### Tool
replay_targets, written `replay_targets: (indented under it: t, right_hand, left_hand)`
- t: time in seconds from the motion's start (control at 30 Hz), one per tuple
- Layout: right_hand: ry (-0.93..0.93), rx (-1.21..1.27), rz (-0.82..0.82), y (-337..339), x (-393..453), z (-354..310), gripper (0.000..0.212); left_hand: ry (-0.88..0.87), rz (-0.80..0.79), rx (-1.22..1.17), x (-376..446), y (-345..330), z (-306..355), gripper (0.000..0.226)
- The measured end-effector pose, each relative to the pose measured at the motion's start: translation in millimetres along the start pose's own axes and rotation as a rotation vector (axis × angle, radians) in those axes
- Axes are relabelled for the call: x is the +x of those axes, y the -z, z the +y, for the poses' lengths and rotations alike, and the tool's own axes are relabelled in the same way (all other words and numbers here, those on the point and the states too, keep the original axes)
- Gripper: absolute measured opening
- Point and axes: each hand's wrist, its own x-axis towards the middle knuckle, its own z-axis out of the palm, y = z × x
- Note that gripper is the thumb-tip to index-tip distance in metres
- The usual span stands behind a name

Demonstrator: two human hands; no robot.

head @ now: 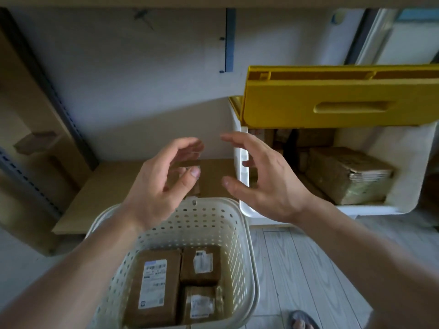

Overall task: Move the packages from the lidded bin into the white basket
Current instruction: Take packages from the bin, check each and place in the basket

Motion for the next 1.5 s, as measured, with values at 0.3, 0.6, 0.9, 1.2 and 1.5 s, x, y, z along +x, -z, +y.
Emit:
replay_targets:
  t: [0.3,0.6,0.9,1.2,1.5]
  right_hand:
    - [-0.086,-0.007,0.087,39.8,-27.7,32.9,0.067]
    - [-0.175,-0.065,0.221,95.2,-69.1,69.1,0.066]
    - [-0.197,-0.165,0.310,127.7,-94.6,93.1,0.064]
    - [-0.429,-0.307,0.451,146.5,-102.0,146.6,0.056]
    - [-0.768,-0.277,0.455,127.8,-76.1,161.3,0.048]
  left_hand:
    - [-0.066,-0.024,-0.159,22.0,-57.0,31.8,0.039]
    - [-0.101,-0.076,-0.270,48.7,-125.1,69.3,0.034]
    - [-0.120,-0.115,-0.314,79.6,-186.7,85.8,0.032]
    - [0.000,-0.144,-0.274,94.8,-231.6,71.5,0.032]
    - [0.674,-0.088,-0.625,131.4,-298.3,86.0,0.017]
